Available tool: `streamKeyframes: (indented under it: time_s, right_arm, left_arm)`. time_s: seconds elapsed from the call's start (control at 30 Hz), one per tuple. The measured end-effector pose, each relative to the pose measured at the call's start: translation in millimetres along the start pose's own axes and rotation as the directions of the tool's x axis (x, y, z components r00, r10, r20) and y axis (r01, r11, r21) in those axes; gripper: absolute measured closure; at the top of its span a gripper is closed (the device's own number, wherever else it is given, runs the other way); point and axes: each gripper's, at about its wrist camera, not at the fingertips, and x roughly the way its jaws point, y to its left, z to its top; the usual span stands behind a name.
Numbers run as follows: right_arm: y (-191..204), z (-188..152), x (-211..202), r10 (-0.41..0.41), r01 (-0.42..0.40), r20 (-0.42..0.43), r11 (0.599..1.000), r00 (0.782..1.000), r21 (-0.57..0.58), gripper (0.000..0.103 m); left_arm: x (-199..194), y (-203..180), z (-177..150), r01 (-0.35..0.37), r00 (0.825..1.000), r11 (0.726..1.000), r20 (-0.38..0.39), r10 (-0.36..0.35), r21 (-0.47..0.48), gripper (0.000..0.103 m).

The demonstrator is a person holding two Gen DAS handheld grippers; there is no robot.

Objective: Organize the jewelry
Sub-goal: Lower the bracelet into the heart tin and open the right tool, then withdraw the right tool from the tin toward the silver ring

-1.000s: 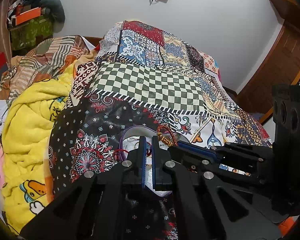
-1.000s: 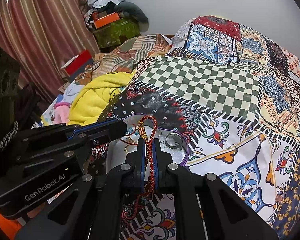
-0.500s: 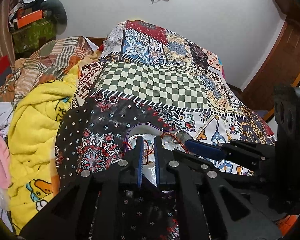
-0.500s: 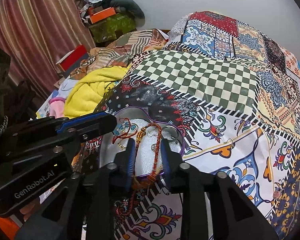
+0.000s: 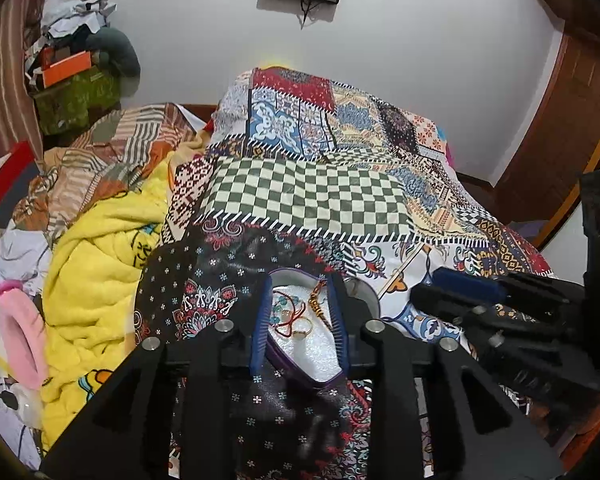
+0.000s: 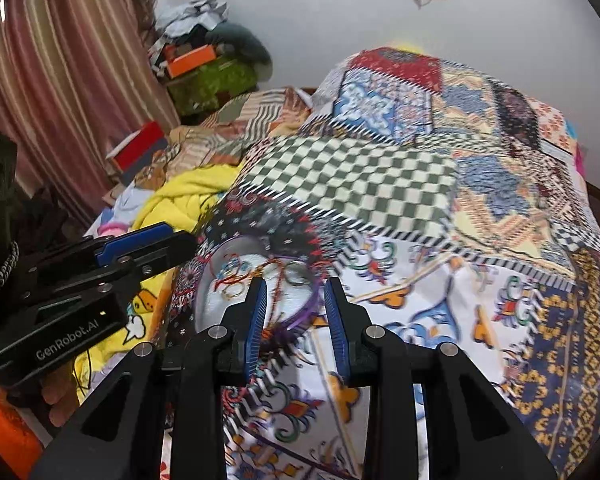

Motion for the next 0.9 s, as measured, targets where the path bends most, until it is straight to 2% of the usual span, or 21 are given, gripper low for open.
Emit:
streamKeyframes:
  time_s: [0.23, 0.5, 0.7, 0.9]
  right_arm:
    - [-36, -6, -33, -0.063, 0.058, 0.057, 0.995, 0.996, 0.083, 0.076]
    - [-89, -18, -64, -0.177, 0.160, 0.077, 0.968, 0.981, 0.195, 0.076]
    - [-122, -34, -72, -0.249, 0.231, 0.042, 0.941, 0.968, 0.246, 0.076]
    - [-142, -45, -65, -0.239, 0.231, -0.004, 0.933, 0.971, 0.277, 0.076]
  left_arm:
    - [-7, -13, 6, 0.008, 1.000, 1.000, 0.021, -0.008, 0.019, 0.070]
    - [7, -41, 11, 0.046, 0.999, 0.996, 0.001, -0.047, 0.070, 0.070]
    - [25, -66, 9, 0.082, 0.996, 0.990, -0.035, -0.079, 0.115, 0.069]
    - [50, -86, 6, 0.120, 0.990, 0.982, -0.093, -0.107, 0.147, 0.069]
